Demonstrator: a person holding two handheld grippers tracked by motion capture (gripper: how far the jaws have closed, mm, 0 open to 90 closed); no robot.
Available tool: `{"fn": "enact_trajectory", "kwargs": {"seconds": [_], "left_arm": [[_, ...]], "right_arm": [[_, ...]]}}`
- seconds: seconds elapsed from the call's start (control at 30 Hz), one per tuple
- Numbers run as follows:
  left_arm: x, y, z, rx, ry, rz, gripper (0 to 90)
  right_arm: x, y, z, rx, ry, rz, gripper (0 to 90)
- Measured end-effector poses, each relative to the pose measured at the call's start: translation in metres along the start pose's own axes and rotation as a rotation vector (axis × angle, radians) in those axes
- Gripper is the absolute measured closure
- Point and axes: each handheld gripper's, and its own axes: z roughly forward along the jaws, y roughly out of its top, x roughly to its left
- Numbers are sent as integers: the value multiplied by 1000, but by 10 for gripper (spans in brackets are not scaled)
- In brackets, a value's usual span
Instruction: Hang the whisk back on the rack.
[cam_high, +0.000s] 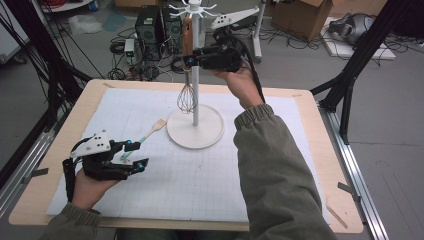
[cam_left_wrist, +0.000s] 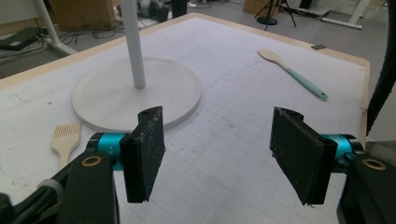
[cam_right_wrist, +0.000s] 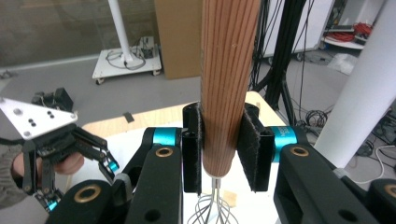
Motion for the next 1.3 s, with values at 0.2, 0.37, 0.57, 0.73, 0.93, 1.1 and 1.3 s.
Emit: {"fn": "enact_trajectory", "kwargs": {"seconds": [0.2, 0.37, 0.57, 0.73, 0.93, 1.1, 1.3], "left_arm": [[0, 0, 0, -2, -2, 0, 356], [-1, 1, -1, -5, -1, 0, 357], [-1, 1, 0, -6, -8, 1, 357], [-1, 1, -1, -11, -6, 3, 357], [2, 1, -3, -11, 0, 0, 357], [4, 2, -6, -23, 5, -1, 356], [5, 1, -8, -22, 7, -3, 354]], "right_arm": [[-6, 1, 0, -7, -12, 20, 726], [-9, -1, 3, -19, -1, 42, 726], [-15, -4, 4, -11, -21, 66, 725], [-15, -5, 6, -19, -24, 68, 724], [-15, -5, 6, -16, -23, 64, 723], [-16, -5, 4, -14, -29, 60, 720], [-17, -5, 6, -23, -36, 60, 715]]}}
